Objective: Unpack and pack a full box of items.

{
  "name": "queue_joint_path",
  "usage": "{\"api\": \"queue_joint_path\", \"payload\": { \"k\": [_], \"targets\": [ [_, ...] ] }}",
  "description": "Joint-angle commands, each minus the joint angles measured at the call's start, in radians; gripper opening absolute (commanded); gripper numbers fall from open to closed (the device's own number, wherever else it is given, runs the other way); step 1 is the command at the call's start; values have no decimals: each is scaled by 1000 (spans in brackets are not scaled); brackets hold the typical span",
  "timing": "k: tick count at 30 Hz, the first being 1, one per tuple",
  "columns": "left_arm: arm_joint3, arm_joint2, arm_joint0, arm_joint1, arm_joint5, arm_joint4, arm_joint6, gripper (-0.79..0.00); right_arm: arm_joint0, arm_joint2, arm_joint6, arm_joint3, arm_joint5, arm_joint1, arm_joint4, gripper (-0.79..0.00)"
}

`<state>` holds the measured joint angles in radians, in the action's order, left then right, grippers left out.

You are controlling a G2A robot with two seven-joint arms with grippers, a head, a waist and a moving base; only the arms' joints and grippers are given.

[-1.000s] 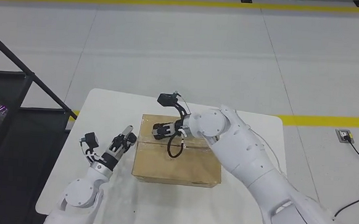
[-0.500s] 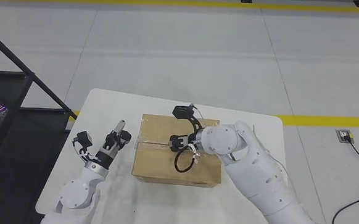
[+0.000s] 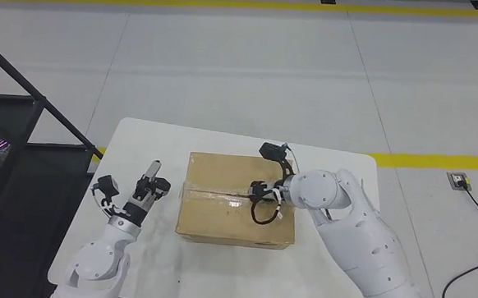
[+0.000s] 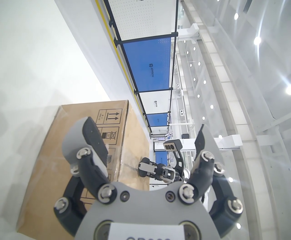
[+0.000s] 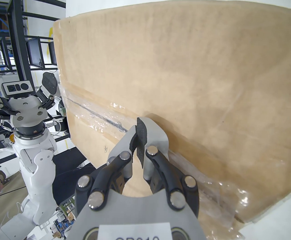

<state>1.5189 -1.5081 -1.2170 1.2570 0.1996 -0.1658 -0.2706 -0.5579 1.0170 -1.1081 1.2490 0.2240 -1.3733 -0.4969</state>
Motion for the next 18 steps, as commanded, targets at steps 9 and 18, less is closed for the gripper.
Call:
{"api": "queue_joint_path", "payload": {
  "k": [9, 18],
  "targets": [
    [34, -19, -21, -3, 0, -9, -2, 0, -82, 103, -35, 109, 14, 37, -19, -785],
    [55, -28, -31, -5, 9, -11, -11, 0, -185, 191, -26, 217, 49, 68, -48, -785]
  ]
}}
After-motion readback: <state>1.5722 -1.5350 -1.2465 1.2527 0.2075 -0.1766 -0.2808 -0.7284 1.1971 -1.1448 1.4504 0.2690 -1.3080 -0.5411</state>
